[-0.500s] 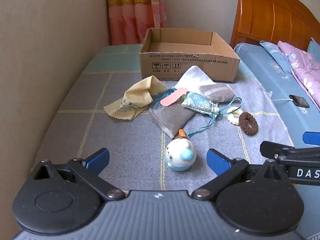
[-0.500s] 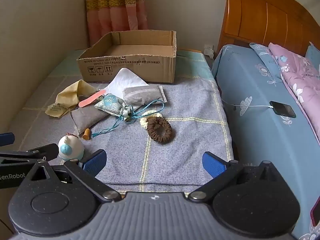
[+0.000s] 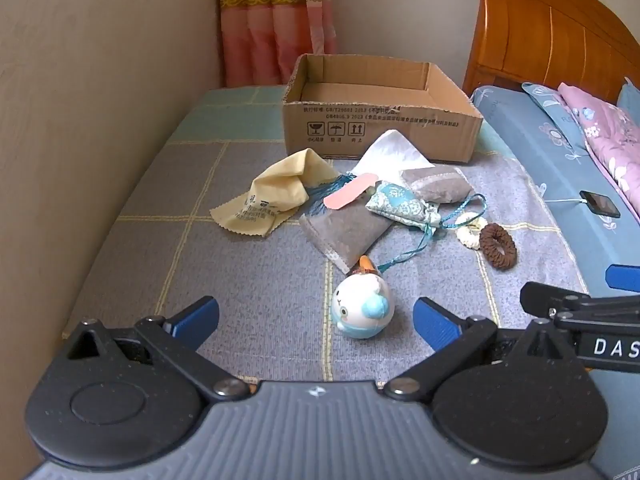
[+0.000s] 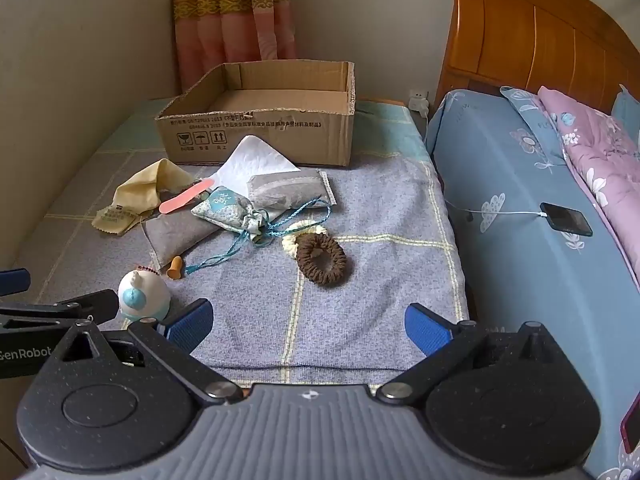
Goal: Organize soft objects
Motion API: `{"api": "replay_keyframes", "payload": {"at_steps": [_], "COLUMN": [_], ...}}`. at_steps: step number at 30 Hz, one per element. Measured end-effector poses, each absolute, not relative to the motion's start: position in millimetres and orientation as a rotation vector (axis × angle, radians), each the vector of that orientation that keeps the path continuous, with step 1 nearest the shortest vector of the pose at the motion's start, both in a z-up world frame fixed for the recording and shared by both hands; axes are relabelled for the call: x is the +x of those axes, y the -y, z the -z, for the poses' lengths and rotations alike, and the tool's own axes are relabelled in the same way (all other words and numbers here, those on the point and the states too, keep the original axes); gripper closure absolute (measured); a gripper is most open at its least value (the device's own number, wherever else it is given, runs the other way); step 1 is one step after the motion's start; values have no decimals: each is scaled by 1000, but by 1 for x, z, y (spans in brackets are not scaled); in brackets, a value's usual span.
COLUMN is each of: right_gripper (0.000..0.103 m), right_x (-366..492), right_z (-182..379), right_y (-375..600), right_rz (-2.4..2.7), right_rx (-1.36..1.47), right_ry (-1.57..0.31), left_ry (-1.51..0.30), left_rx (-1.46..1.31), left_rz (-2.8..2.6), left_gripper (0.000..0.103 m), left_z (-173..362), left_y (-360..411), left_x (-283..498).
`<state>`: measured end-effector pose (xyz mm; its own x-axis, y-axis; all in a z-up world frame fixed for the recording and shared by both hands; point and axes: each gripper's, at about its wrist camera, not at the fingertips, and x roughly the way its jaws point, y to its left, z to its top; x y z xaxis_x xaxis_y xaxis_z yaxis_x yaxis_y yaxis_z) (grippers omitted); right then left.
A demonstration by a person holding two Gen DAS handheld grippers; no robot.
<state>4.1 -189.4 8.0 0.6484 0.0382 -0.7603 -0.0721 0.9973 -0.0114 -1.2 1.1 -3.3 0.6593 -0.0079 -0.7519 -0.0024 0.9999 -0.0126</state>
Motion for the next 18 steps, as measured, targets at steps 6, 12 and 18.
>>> {"api": "replay_keyframes", "payload": {"at_steps": [6,12,18], "right_gripper": [0,0,0], "right_x": [2,2,2], "right_z": [-9,-9,-10], "right_y": [184,184,184], "right_rz": [-60,-60,-60], "right_rx": [-48,-52,-50], "right_ry": [-860,-860,-859], "left_ry": [-850,-851,-852], "left_rx": [-16,-17,-20], "left_rz": [4,1,0], "left_gripper": [1,1,1], "left_z": [3,2,1], "left_y": [-2,-2,-2], "left_x": [-1,-1,-1]}}
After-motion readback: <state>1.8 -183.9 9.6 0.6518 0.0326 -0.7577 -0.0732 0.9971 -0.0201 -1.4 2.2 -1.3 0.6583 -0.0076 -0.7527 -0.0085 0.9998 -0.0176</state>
